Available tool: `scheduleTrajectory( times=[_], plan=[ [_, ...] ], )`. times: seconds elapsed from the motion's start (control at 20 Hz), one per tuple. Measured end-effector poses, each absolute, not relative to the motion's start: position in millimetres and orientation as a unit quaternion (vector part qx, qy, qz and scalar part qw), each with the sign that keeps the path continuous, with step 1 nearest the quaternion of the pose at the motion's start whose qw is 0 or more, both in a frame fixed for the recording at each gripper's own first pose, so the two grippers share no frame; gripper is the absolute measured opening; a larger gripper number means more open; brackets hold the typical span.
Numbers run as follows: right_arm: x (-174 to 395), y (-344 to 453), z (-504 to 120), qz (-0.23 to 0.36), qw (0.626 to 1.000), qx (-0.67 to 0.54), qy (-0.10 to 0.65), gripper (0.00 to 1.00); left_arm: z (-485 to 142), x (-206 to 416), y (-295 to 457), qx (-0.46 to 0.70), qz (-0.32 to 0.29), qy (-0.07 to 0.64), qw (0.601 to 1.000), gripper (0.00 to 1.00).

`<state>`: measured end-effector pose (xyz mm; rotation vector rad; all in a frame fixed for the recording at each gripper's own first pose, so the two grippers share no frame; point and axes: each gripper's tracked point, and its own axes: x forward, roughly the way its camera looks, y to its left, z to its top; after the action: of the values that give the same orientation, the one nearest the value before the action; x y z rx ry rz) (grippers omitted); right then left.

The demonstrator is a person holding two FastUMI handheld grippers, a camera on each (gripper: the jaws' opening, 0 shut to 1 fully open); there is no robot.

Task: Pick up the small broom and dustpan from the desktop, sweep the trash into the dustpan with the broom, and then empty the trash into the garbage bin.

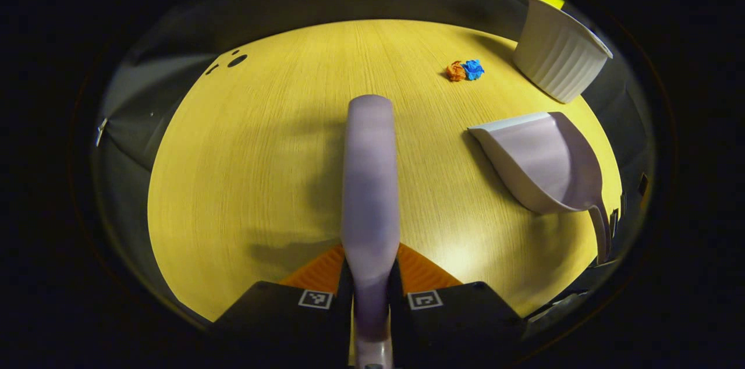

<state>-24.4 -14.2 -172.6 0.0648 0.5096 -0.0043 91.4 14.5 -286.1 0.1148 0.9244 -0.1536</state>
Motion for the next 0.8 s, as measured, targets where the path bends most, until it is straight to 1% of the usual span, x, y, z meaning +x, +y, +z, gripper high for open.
scheduleTrajectory(
  times=[0.25,0.3,0.35,0.4,0.45,0.55,0.6,0.8],
  plan=[
    [-26,-4,-194,0.005,0.955,0.034,0.293,0.99,-284,94,14,0.043,-0.082,0.427,0.900,0.28],
    [-25,-3,-200,0.003,0.953,0.039,0.302,0.99,-281,94,16,0.041,-0.081,0.421,0.903,0.23],
    [-25,-3,-205,0.000,0.950,0.041,0.311,0.99,-276,93,20,0.041,-0.080,0.410,0.907,0.26],
    [-25,-3,-212,-0.004,0.947,0.041,0.319,0.99,-270,91,22,0.043,-0.082,0.400,0.912,0.26],
    [-24,-5,-218,-0.008,0.944,0.036,0.329,0.99,-264,90,24,0.047,-0.084,0.392,0.915,0.29],
    [-21,-8,-229,-0.013,0.939,0.028,0.342,0.99,-251,88,30,0.055,-0.089,0.376,0.921,0.22],
    [-20,-9,-234,-0.016,0.937,0.024,0.349,0.99,-244,87,31,0.058,-0.092,0.367,0.924,0.26],
    [-12,-19,-259,-0.039,0.923,-0.005,0.382,0.99,-222,78,36,0.061,-0.108,0.346,0.930,0.25]
  ],
)
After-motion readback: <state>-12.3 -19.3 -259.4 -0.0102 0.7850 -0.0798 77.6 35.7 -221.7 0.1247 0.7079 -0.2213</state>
